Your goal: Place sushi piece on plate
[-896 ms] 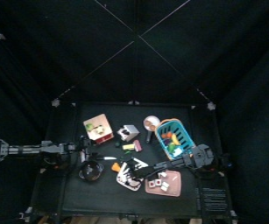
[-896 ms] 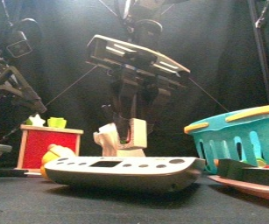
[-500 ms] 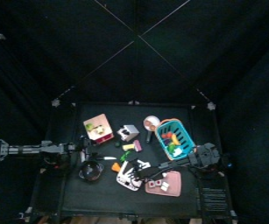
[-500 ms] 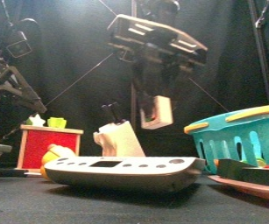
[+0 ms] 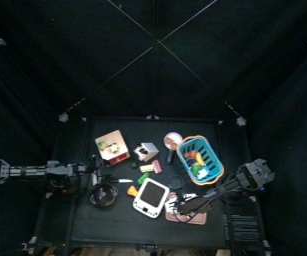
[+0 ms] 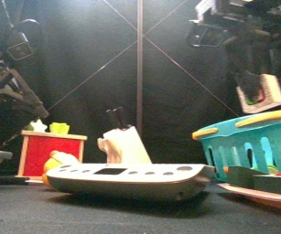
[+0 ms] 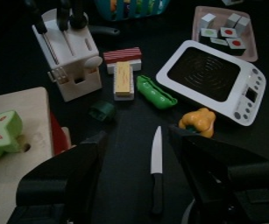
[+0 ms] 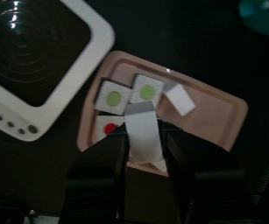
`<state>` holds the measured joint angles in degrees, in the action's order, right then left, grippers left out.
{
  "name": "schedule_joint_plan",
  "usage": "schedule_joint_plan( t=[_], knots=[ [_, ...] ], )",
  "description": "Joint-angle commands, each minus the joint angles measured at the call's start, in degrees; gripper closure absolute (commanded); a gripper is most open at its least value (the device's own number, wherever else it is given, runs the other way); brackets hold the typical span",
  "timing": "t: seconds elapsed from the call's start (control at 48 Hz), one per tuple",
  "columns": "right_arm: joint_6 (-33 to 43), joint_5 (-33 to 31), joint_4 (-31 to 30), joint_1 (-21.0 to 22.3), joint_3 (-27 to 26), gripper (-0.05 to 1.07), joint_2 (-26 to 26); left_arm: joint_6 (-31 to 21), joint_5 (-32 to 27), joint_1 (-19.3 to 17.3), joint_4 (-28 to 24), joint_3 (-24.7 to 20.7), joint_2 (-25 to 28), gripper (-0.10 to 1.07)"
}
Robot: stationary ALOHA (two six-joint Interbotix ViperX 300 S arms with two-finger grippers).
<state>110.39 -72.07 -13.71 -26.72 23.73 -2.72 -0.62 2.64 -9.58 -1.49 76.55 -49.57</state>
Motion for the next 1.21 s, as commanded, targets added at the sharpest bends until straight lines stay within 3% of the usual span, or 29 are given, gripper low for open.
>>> schedule_joint_plan(
  t=[0.0,0.229,0.396,0.562,0.854,1.188],
  knots=[
    [3.25,1.23,1.23,-1.58,3.69,0.42,-4.22,0.18,0.26,0.00,0.00,-0.62,0.09,0.05],
    [7.29,7.38,2.37,-5.54,10.99,0.42,-6.33,0.18,0.26,-0.18,0.00,-0.62,0.09,0.05],
    [7.29,13.18,3.08,-5.80,15.73,0.42,-6.33,0.09,0.26,-0.18,0.00,-0.53,0.09,0.05],
    [7.56,14.59,2.64,-6.33,18.54,0.37,-6.15,0.09,0.26,-0.18,0.00,-0.53,0.09,0.05],
    [7.47,15.47,3.43,-6.15,19.16,0.15,-5.10,0.09,0.26,-0.26,0.00,-0.44,0.09,0.05],
    [6.42,15.73,4.39,-6.24,17.75,0.12,-4.92,0.09,0.26,-0.26,0.00,-0.35,0.09,0.05]
  ],
)
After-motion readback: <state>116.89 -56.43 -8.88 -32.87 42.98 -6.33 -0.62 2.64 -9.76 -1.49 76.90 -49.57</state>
